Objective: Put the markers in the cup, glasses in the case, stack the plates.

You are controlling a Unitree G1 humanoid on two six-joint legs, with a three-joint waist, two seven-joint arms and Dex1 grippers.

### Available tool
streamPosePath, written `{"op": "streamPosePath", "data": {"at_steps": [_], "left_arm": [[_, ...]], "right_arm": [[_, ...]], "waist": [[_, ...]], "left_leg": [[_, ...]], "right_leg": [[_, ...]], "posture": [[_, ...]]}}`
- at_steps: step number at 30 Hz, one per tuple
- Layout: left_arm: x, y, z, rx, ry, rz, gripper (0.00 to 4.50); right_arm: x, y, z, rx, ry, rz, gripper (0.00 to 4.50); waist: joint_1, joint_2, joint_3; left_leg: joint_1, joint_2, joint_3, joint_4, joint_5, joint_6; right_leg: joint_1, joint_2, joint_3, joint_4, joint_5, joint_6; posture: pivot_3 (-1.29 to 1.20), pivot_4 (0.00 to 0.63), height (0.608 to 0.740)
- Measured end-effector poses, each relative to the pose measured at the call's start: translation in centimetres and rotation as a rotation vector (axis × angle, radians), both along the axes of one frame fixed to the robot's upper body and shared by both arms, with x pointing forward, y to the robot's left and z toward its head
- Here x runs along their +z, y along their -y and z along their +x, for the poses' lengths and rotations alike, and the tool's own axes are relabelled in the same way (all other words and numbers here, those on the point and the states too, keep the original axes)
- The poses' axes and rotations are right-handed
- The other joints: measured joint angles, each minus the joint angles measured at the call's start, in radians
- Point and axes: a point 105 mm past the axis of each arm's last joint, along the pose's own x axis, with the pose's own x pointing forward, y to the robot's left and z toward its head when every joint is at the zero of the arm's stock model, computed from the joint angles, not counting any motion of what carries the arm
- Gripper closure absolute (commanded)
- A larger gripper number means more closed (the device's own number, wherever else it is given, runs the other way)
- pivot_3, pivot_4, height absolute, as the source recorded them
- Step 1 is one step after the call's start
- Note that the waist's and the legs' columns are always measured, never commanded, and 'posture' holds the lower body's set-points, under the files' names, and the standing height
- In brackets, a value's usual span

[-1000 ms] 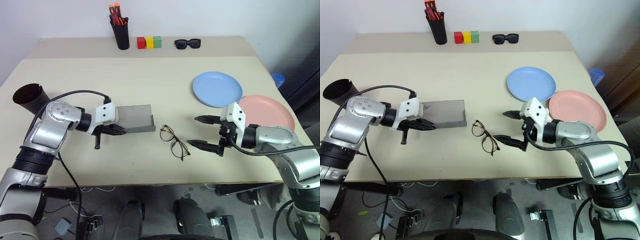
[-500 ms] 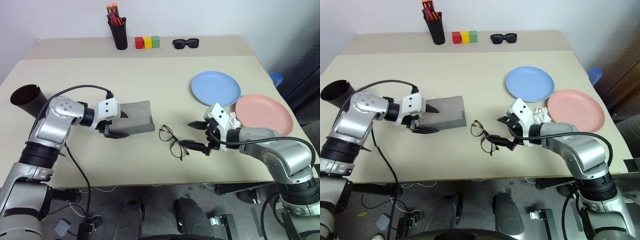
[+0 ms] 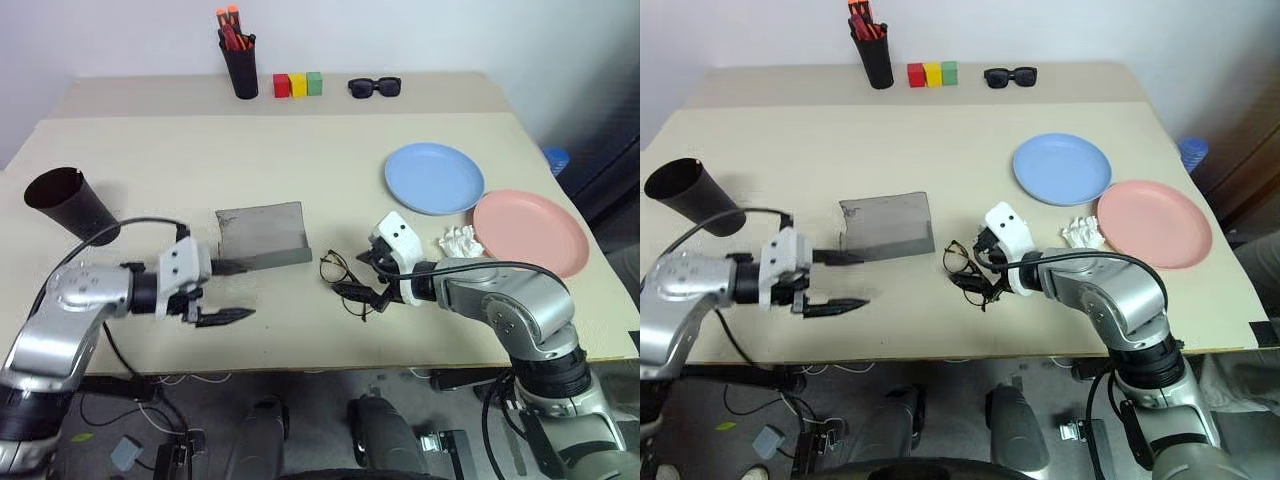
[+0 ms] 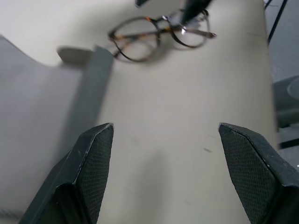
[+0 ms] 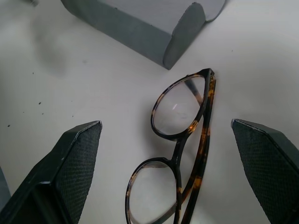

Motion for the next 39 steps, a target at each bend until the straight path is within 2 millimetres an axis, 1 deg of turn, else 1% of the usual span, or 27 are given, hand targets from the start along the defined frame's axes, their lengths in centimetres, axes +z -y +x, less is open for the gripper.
{"op": "streamPosePath", "data": {"at_steps": [4, 5, 6, 7, 10, 11, 13, 14, 19, 23, 25, 27, 31, 34, 36, 39], "left_arm": [[-0.5, -0.2, -0.9, 0.033, 0.006, -0.041, 0.84], [-0.5, -0.2, -1.0, 0.041, 0.010, -0.050, 0.80], [-0.6, -0.3, -1.1, 0.051, 0.015, -0.058, 0.80], [-0.7, -0.5, -1.2, 0.059, 0.017, -0.058, 0.80], [-1.3, -0.7, -1.5, 0.076, 0.016, -0.061, 0.80], [-1.3, -0.8, -1.5, 0.082, 0.019, -0.063, 0.80], [-1.3, -0.8, -1.4, 0.095, 0.028, -0.067, 0.80], [-1.3, -0.8, -1.3, 0.103, 0.033, -0.073, 0.80], [-1.3, -1.0, -1.1, 0.127, 0.043, -0.079, 0.80], [-1.4, -1.6, -1.0, 0.175, 0.059, -0.096, 0.80], [-1.6, -2.2, -0.8, 0.222, 0.070, -0.112, 0.80], [-2.1, -2.8, -0.7, 0.267, 0.067, -0.124, 0.80], [-2.5, -4.5, -0.6, 0.384, 0.069, -0.178, 0.80], [-3.0, -6.3, -0.2, 0.519, 0.074, -0.245, 0.80], [-3.3, -6.9, -0.1, 0.565, 0.078, -0.262, 0.80], [-3.6, -7.8, 0.0, 0.619, 0.091, -0.276, 0.80]], "right_arm": [[-0.4, 0.2, 0.2, -0.014, -0.015, -0.012, 0.00], [-0.4, 0.2, 0.2, -0.016, -0.019, -0.014, 0.49], [-0.5, 0.2, 0.2, -0.017, -0.024, -0.016, 0.75], [-0.6, 0.3, 0.3, -0.020, -0.030, -0.019, 1.21], [-0.9, 0.6, 0.5, -0.038, -0.046, -0.030, 2.88], [-1.0, 0.6, 0.6, -0.041, -0.049, -0.031, 3.32], [-0.9, 0.6, 0.6, -0.042, -0.049, -0.034, 4.41], [-0.9, 0.6, 0.7, -0.041, -0.047, -0.034, 4.47], [-0.7, 0.5, 0.7, -0.038, -0.042, -0.035, 4.47], [-0.2, 0.4, 0.8, -0.029, -0.025, -0.036, 4.47], [0.8, 0.2, 0.9, -0.007, 0.013, -0.042, 4.47], [2.5, -0.1, 1.1, 0.021, 0.074, -0.045, 4.47], [6.0, -1.8, 1.7, 0.101, 0.215, -0.030, 4.47], [9.0, -4.4, 3.2, 0.171, 0.352, -0.010, 4.47], [9.7, -5.9, 4.1, 0.199, 0.395, -0.002, 4.47], [9.3, -8.4, 5.5, 0.242, 0.411, 0.001, 4.47]], "waist": [[-0.003, 0.000, 0.000], [-0.003, 0.000, 0.000], [-0.003, 0.000, 0.000], [-0.003, 0.000, 0.000], [-0.004, 0.000, 0.000], [-0.004, 0.000, 0.000], [-0.004, 0.000, 0.000], [-0.004, 0.000, 0.000], [-0.005, 0.000, 0.000], [-0.005, 0.000, 0.000], [-0.006, 0.001, 0.000], [-0.006, 0.001, 0.000], [-0.006, 0.002, 0.000], [-0.010, 0.001, 0.000], [-0.007, 0.001, 0.000], [-0.006, 0.001, 0.000]], "left_leg": [[0.000, 0.000, 0.000, 0.000, 0.000, 0.000], [0.000, 0.000, 0.000, 0.000, 0.000, 0.000], [0.000, 0.000, 0.000, 0.000, 0.000, 0.000], [0.000, 0.000, 0.000, 0.000, 0.000, 0.000], [0.000, 0.000, 0.000, 0.000, 0.000, 0.000], [0.000, 0.000, 0.001, 0.000, 0.000, 0.000], [0.000, 0.000, 0.001, 0.000, 0.000, 0.000], [0.000, 0.000, 0.001, 0.000, 0.000, 0.000], [0.000, 0.000, 0.001, 0.000, 0.000, 0.000], [0.000, 0.000, 0.001, 0.000, 0.000, 0.000], [0.000, 0.000, 0.001, 0.000, 0.000, 0.000], [0.000, 0.000, 0.001, -0.001, 0.000, 0.000], [0.000, 0.001, 0.002, -0.001, 0.000, 0.000], [0.001, 0.002, 0.002, -0.001, 0.000, 0.000], [0.001, 0.001, 0.002, -0.001, 0.000, 0.000], [0.000, 0.001, 0.002, -0.001, 0.000, 0.000]], "right_leg": [[0.000, 0.000, 0.000, 0.000, 0.000, 0.000], [0.000, 0.000, 0.000, 0.000, 0.000, 0.000], [0.000, 0.000, 0.000, 0.000, 0.000, 0.000], [0.000, 0.000, 0.000, 0.000, 0.000, 0.000], [0.000, 0.000, 0.000, 0.000, 0.000, 0.000], [0.000, 0.001, 0.000, 0.000, 0.000, 0.000], [0.000, 0.000, 0.000, 0.000, 0.000, 0.000], [0.000, 0.000, 0.000, 0.000, 0.000, 0.000], [0.000, 0.001, 0.000, 0.000, 0.000, 0.000], [0.000, 0.001, 0.000, 0.000, 0.000, 0.000], [-0.001, 0.000, 0.000, 0.000, 0.000, 0.000], [-0.001, 0.001, 0.000, 0.000, 0.000, 0.000], [-0.001, 0.000, 0.001, -0.001, 0.000, -0.001], [-0.002, 0.001, 0.000, -0.001, 0.000, -0.001], [-0.001, 0.001, 0.000, -0.001, 0.001, -0.001], [-0.002, 0.000, 0.000, -0.001, 0.001, -0.001]], "posture": [[0.00, 0.150, 0.740], [0.00, 0.150, 0.740], [0.00, 0.150, 0.740], [0.00, 0.150, 0.740], [0.00, 0.150, 0.740], [0.00, 0.150, 0.740], [0.00, 0.150, 0.740], [0.00, 0.150, 0.740], [0.00, 0.150, 0.740], [0.00, 0.150, 0.740], [0.00, 0.150, 0.740], [0.00, 0.150, 0.740], [0.00, 0.150, 0.740], [0.00, 0.150, 0.740], [0.00, 0.150, 0.740], [0.00, 0.150, 0.740]]}}
